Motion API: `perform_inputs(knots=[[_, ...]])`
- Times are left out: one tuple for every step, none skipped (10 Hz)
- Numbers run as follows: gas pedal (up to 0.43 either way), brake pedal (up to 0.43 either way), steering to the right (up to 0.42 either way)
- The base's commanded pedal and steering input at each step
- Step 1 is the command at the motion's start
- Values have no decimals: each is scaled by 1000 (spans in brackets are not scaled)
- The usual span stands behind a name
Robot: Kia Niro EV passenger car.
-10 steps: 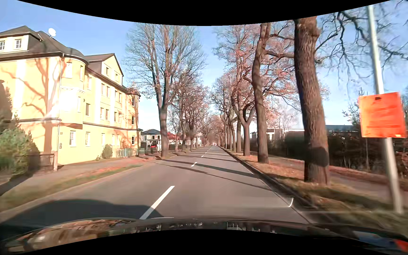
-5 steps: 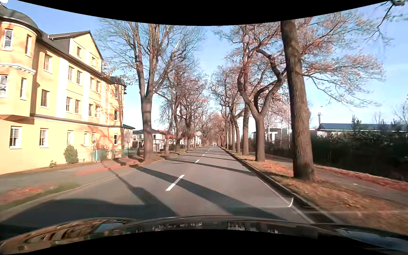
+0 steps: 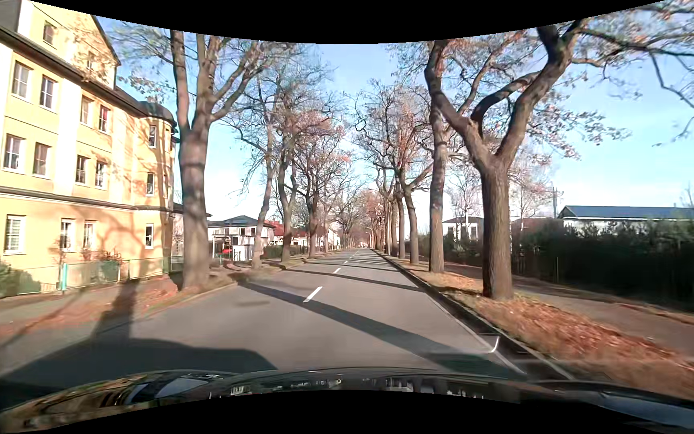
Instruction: Follow the waypoints while adhering to traffic rules and regulations
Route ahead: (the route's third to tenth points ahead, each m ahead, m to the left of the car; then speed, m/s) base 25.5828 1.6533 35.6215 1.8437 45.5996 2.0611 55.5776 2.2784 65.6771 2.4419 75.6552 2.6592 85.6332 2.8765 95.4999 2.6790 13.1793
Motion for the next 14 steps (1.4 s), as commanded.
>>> perform_inputs(knots=[[118,0,2],[118,0,1],[118,0,0],[130,0,-1],[130,0,-1],[130,0,-1],[130,0,-1],[130,0,-1],[130,0,-1],[130,0,-2],[130,0,-3],[130,0,-5],[130,0,-5],[130,0,-5]])
